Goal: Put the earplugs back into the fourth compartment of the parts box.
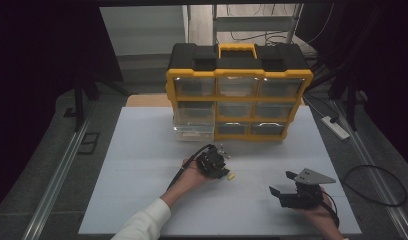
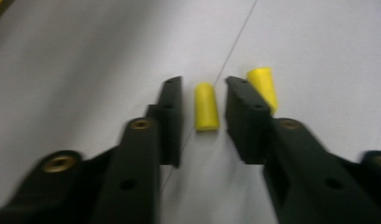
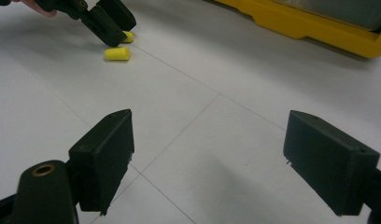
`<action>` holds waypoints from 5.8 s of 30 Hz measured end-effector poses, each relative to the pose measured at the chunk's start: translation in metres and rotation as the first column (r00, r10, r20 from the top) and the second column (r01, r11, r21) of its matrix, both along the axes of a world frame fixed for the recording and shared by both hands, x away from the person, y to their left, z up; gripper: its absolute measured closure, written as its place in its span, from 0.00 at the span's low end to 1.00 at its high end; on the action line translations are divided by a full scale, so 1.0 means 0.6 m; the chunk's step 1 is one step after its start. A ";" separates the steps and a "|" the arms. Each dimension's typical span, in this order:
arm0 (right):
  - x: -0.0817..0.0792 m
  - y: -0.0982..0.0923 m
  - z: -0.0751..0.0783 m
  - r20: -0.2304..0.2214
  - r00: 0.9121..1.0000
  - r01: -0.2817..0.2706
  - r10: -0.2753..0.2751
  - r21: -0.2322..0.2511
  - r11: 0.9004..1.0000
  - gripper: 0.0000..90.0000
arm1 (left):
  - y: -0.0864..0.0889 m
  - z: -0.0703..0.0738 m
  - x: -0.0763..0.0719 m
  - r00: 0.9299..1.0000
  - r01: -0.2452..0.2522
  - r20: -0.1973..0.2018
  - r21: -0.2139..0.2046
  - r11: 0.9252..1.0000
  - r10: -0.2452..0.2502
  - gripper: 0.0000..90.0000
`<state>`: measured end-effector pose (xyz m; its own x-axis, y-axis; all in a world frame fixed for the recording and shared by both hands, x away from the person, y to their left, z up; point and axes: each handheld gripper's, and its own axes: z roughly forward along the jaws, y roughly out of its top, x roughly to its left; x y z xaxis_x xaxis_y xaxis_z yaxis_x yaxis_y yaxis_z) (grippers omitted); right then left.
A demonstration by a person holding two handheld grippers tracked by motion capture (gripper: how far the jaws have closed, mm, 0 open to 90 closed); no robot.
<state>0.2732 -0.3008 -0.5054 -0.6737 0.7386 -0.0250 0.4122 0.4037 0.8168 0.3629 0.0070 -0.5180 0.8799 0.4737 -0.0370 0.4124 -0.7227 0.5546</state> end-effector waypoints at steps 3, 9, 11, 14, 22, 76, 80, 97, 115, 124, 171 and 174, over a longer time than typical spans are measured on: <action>0.000 0.000 0.000 0.000 1.000 0.001 -0.001 0.000 1.000 0.19 | -0.001 0.001 -0.002 1.000 0.010 -0.001 0.003 1.000 -0.010 0.88; 0.000 0.000 0.000 0.001 1.000 0.000 0.000 -0.001 1.000 0.19 | 0.000 0.004 -0.004 1.000 0.011 0.011 0.008 1.000 -0.011 0.88; 0.000 0.000 0.000 0.001 1.000 0.000 0.000 -0.002 1.000 0.19 | 0.003 0.008 -0.007 1.000 0.003 0.022 -0.012 1.000 -0.003 0.88; -0.001 0.000 0.000 0.001 1.000 0.001 -0.001 -0.002 1.000 0.19 | 0.009 0.022 -0.013 0.999 -0.002 0.046 -0.044 0.999 0.004 0.88; 0.000 0.000 -0.001 -0.001 1.000 0.002 -0.002 -0.005 1.000 0.19 | 0.031 0.050 -0.033 0.995 -0.020 0.089 -0.133 0.991 0.032 0.88; -0.001 0.000 -0.001 0.003 1.000 0.004 -0.004 -0.016 1.000 0.19 | 0.183 0.231 -0.089 0.938 -0.039 0.270 -0.542 0.839 0.218 0.88; -0.001 0.000 -0.001 0.003 1.000 0.006 -0.006 -0.018 1.000 0.19 | 0.188 0.231 -0.082 0.934 -0.055 0.268 -0.545 0.836 0.237 0.88; -0.002 -0.002 0.000 0.004 1.000 0.012 -0.012 -0.017 1.000 0.19 | 0.197 0.239 -0.014 0.921 -0.132 0.245 -0.536 0.834 0.303 0.88; -0.002 -0.002 -0.001 0.001 1.000 0.012 -0.012 -0.020 1.000 0.19 | 0.200 0.229 0.016 0.906 -0.187 0.238 -0.514 0.837 0.349 0.74; -0.002 -0.002 -0.001 0.001 1.000 0.012 -0.012 -0.021 1.000 0.19 | 0.196 0.244 -0.006 0.895 -0.188 0.247 -0.545 0.817 0.370 0.34; -0.004 -0.003 -0.001 0.001 1.000 0.011 -0.011 -0.028 1.000 0.19 | 0.103 0.144 -0.100 0.990 -0.020 0.124 -0.352 0.936 0.067 0.25; -0.004 -0.003 -0.001 0.000 1.000 0.011 -0.011 -0.026 1.000 0.19 | 0.097 0.136 -0.097 0.992 -0.020 0.112 -0.334 0.942 0.061 0.25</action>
<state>0.2710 -0.3025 -0.5062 -0.6653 0.7453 -0.0442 0.4174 0.4204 0.8056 0.3047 0.0652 -0.4362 0.8679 0.4877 -0.0940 0.3534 -0.4733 0.8069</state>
